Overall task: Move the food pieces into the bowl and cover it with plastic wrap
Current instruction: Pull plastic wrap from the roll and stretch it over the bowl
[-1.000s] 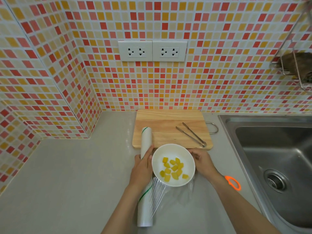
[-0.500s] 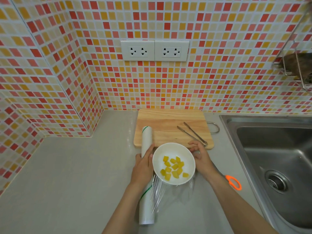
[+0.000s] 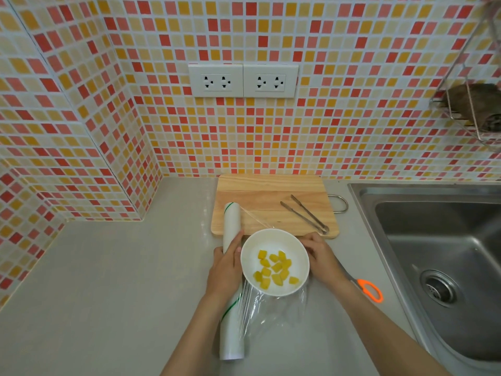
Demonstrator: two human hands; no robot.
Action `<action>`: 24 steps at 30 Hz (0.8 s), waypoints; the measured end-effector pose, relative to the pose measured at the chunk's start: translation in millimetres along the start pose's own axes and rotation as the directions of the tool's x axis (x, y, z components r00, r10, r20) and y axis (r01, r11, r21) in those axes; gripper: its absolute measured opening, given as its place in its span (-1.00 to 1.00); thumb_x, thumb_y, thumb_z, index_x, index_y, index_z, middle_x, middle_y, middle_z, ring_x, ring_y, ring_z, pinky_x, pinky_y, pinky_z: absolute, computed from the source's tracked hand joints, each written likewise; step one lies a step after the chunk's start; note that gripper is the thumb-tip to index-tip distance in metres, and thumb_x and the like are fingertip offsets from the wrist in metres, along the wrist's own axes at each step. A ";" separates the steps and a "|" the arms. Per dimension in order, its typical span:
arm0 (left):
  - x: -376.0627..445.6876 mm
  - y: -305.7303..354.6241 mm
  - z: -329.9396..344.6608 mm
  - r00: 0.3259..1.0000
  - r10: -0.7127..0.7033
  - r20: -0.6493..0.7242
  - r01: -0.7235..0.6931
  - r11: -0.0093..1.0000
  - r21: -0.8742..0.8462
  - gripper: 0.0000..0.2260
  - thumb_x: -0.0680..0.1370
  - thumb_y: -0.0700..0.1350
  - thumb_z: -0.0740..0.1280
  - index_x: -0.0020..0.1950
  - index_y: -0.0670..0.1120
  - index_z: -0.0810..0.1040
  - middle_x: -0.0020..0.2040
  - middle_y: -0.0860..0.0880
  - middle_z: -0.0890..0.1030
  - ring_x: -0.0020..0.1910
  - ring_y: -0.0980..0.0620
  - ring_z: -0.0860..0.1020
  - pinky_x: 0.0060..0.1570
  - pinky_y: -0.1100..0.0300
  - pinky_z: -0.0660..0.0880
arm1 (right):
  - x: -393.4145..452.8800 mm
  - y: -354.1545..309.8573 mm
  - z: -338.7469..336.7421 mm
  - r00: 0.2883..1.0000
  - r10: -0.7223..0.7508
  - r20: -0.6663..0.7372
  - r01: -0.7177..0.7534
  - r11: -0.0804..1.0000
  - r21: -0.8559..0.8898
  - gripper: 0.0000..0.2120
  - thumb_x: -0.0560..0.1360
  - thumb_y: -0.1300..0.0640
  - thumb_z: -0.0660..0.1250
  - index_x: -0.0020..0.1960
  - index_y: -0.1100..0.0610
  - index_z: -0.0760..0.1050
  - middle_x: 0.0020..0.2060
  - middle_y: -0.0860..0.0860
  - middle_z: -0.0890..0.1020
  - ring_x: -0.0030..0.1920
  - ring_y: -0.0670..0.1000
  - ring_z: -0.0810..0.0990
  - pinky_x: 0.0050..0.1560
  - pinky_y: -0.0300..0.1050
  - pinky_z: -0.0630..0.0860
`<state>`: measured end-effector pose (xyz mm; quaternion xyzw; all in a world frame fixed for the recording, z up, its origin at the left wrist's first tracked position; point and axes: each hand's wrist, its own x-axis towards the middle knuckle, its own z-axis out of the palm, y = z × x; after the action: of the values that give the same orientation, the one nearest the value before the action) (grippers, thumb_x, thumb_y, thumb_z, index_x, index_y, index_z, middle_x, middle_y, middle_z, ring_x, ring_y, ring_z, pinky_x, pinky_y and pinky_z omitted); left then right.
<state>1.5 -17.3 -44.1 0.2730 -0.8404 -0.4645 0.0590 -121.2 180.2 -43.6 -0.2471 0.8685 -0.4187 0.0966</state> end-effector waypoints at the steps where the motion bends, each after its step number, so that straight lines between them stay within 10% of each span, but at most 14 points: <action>1: 0.1 -0.3 0.0 1.000 0.001 -0.002 -0.001 1.000 -0.001 -0.64 0.61 0.11 -0.02 0.37 0.43 0.16 0.13 -0.01 0.35 -0.03 0.06 0.41 0.04 0.18 0.31 | -0.4 2.1 0.8 1.000 0.011 -0.028 -0.011 1.000 0.008 -0.70 0.45 0.36 0.31 0.12 0.14 0.61 -0.06 0.13 0.53 -0.05 0.04 0.54 0.05 -0.14 0.47; 9: -2.0 1.7 -1.6 1.000 -0.001 0.007 0.001 1.000 0.012 -0.65 0.60 0.13 -0.02 0.37 0.44 0.14 0.13 0.00 0.34 0.02 -0.01 0.49 0.06 0.17 0.34 | 2.7 -6.1 14.4 0.853 0.456 -0.255 -0.299 0.826 0.478 -0.72 0.32 0.43 0.37 -0.39 0.08 0.49 -0.41 0.01 0.57 -0.31 0.04 0.51 -0.32 -0.28 0.46; 18: -2.7 2.5 -2.0 1.000 0.005 0.006 -0.005 1.000 0.014 -0.65 0.60 0.14 -0.02 0.37 0.44 0.14 0.14 -0.01 0.35 0.02 -0.02 0.49 0.08 0.15 0.35 | 7.0 -2.7 -16.0 0.670 0.624 0.402 -0.669 0.271 0.692 -0.86 0.49 0.24 0.32 -0.25 0.21 0.52 -0.63 -0.02 0.50 -0.70 -0.16 0.27 -0.71 -0.37 0.15; 24: -2.9 1.6 -2.0 1.000 0.014 0.007 -0.014 1.000 0.015 -0.65 0.60 0.14 -0.02 0.37 0.44 0.14 0.13 -0.01 0.34 0.01 -0.01 0.49 0.05 0.16 0.34 | 0.8 -8.7 -31.0 0.677 0.657 0.332 -0.505 0.086 0.859 -0.83 0.55 0.32 0.18 0.13 0.27 0.44 -0.30 0.20 0.69 -0.42 0.04 0.66 -0.49 -0.20 0.60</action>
<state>4.0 -16.7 -41.3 0.2661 -0.8460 -0.4585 0.0574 -130.4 196.3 -17.3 0.2445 0.5124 -0.7618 0.3120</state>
